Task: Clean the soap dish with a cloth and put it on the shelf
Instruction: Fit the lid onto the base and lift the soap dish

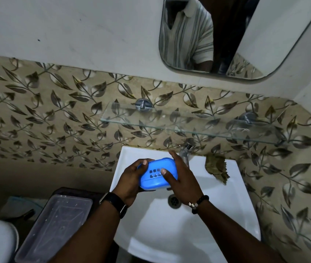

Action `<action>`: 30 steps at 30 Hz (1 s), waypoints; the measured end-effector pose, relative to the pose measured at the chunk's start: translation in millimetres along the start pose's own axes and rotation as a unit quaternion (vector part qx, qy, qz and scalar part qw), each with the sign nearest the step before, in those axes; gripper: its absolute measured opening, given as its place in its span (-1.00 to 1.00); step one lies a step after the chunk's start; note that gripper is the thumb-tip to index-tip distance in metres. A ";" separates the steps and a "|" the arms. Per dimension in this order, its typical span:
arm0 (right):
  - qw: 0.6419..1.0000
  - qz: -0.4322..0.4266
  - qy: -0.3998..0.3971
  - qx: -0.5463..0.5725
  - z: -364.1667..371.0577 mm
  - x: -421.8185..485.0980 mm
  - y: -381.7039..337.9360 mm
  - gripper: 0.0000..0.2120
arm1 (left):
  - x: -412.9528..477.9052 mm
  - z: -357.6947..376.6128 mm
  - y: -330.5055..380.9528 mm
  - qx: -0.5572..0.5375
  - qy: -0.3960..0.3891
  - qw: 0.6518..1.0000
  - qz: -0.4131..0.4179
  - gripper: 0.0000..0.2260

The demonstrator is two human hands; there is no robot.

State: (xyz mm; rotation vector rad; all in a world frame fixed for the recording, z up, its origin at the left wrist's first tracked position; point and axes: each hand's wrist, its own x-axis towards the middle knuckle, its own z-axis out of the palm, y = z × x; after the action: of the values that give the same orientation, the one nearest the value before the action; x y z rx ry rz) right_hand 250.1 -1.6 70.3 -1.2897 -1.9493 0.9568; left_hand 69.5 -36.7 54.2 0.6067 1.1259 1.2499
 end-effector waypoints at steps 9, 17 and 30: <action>0.939 0.180 0.064 0.285 20.5 -13.3 -17.6 -0.85 | 5.8 10.4 -9.9 0.120 0.044 0.984 0.127 -0.87; 0.924 0.171 0.040 0.339 6.4 -13.3 -16.7 -0.83 | 5.7 -4.7 -4.9 0.242 0.016 0.944 0.222 -0.81; 0.883 0.188 -0.064 0.425 -1.2 -10.4 -15.2 -0.66 | -0.1 -4.6 -7.1 0.323 0.029 0.887 0.328 -0.79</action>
State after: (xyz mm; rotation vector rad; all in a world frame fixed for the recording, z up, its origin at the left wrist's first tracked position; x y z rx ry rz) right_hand 247.1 -15.0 82.5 -1.0733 -1.0943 1.8558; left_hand 68.3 -39.6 46.4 1.5638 1.4589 1.4456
